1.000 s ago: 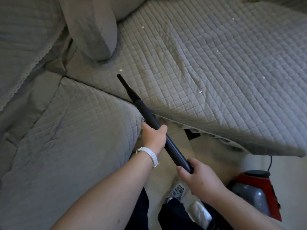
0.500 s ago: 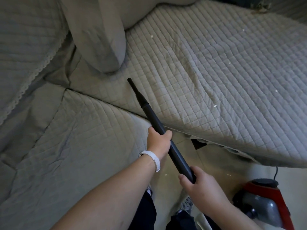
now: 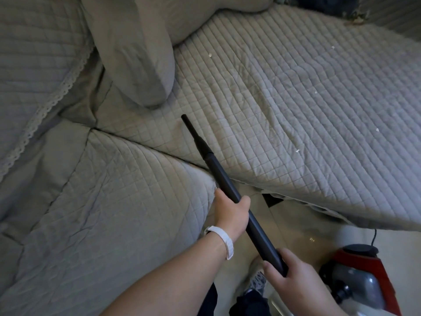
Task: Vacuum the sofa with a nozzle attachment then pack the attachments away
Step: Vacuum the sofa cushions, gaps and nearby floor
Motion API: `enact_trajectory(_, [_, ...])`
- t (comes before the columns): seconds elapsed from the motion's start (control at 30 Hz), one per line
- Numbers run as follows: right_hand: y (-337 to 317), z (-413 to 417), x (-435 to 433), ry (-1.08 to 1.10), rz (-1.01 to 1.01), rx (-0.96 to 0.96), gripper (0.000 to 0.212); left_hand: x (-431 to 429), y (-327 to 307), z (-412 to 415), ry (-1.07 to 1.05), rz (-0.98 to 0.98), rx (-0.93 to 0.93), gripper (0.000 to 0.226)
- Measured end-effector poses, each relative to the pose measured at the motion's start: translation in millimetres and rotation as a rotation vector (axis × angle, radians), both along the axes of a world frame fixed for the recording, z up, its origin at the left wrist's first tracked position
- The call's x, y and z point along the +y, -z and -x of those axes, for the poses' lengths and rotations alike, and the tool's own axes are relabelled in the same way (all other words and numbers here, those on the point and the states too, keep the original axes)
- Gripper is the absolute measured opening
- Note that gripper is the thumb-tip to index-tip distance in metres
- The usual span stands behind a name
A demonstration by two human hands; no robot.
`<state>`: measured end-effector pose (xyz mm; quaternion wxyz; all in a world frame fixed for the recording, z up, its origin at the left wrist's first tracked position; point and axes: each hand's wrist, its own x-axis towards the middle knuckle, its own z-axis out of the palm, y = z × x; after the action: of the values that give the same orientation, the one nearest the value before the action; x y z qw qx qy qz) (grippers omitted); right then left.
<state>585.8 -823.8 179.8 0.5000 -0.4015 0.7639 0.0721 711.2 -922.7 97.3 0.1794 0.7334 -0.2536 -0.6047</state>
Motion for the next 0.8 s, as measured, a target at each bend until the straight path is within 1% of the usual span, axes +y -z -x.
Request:
enact_trajectory(0.07, [-3,2,4,0.002,-0.008,0.006,0.016,7,-2,3,-0.026,0.001,0.042,0.042])
enact_trajectory(0.17, [-3,6,11,0.008,-0.019,-0.002,0.015,16,-3,5,-0.046,0.003,0.045,0.032])
enact_trajectory(0.33, [2,11,20,0.004,-0.026,-0.032,0.018,24,1,8,-0.011,-0.018,0.022,0.037])
enact_trajectory(0.5, [5,19,25,0.009,-0.016,-0.042,0.02,24,-1,17,-0.016,-0.002,0.002,0.026])
enact_trajectory(0.63, [1,30,32,0.052,-0.019,-0.043,0.016,26,-7,36,0.072,0.004,-0.035,0.028])
enact_trajectory(0.8, [-1,58,47,0.176,-0.004,-0.029,0.012,28,-12,76,0.144,0.015,0.018,0.028])
